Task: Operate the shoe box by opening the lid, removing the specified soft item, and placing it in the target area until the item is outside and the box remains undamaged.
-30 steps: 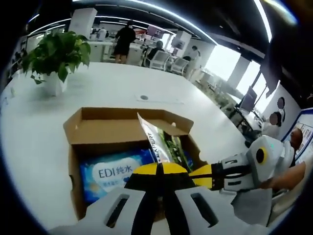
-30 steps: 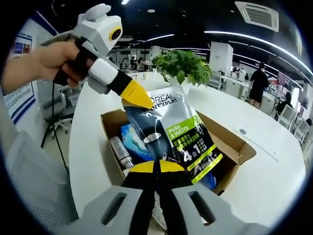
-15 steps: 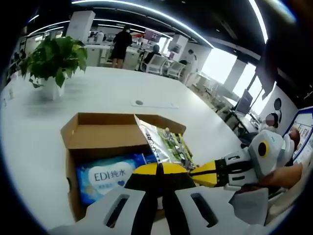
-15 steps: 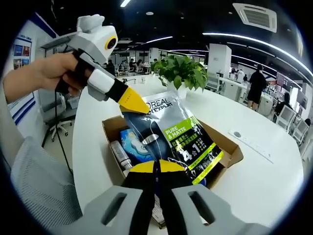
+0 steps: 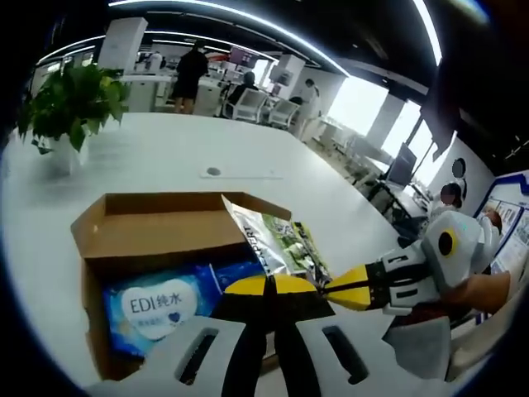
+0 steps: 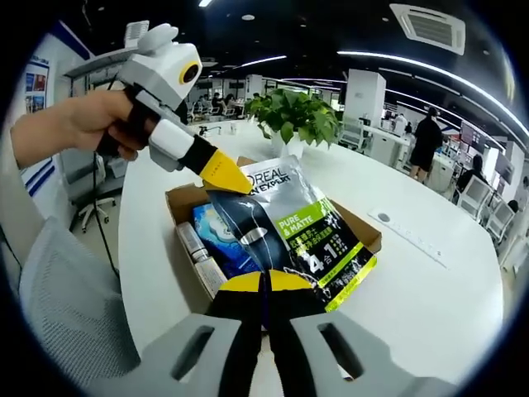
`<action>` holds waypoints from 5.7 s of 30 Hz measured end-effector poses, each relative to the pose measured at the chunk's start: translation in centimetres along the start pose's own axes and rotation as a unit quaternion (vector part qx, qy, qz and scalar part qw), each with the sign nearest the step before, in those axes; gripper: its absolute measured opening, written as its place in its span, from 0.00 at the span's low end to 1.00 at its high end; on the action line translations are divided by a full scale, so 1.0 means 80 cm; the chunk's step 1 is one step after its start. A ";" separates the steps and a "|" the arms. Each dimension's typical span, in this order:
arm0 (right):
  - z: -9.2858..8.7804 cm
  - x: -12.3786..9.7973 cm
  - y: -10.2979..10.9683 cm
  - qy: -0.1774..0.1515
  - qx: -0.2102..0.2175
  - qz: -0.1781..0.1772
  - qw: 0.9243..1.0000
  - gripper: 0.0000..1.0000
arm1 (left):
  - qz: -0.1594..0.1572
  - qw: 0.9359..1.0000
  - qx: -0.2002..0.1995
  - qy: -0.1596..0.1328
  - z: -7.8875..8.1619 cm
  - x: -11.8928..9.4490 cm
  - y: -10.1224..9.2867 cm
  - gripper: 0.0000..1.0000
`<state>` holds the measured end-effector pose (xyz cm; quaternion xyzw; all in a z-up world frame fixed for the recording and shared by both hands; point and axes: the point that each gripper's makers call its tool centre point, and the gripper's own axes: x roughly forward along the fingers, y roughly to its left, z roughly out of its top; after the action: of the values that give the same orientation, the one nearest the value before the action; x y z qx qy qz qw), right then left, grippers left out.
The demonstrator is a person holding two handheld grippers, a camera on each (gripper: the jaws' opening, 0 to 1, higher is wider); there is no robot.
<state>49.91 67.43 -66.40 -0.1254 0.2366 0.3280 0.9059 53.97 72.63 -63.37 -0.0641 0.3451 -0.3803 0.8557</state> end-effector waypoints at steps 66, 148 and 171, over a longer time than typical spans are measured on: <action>-0.152 -0.035 -0.106 0.090 0.018 -0.053 0.994 0.00 | -0.038 0.976 0.167 0.136 -0.054 0.164 -0.085 0.00; -0.210 -0.052 -0.151 0.106 0.063 -0.117 0.985 0.27 | -0.028 0.979 0.188 0.075 -0.018 0.100 -0.050 0.28; -0.234 -0.047 -0.176 0.116 0.121 -0.137 0.976 0.40 | 0.021 0.988 0.143 0.061 -0.031 0.035 0.032 0.45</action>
<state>50.07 47.68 -79.48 -0.0834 0.3589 0.1526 0.9170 55.26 72.88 -67.71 0.0896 0.3399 -0.4108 0.8412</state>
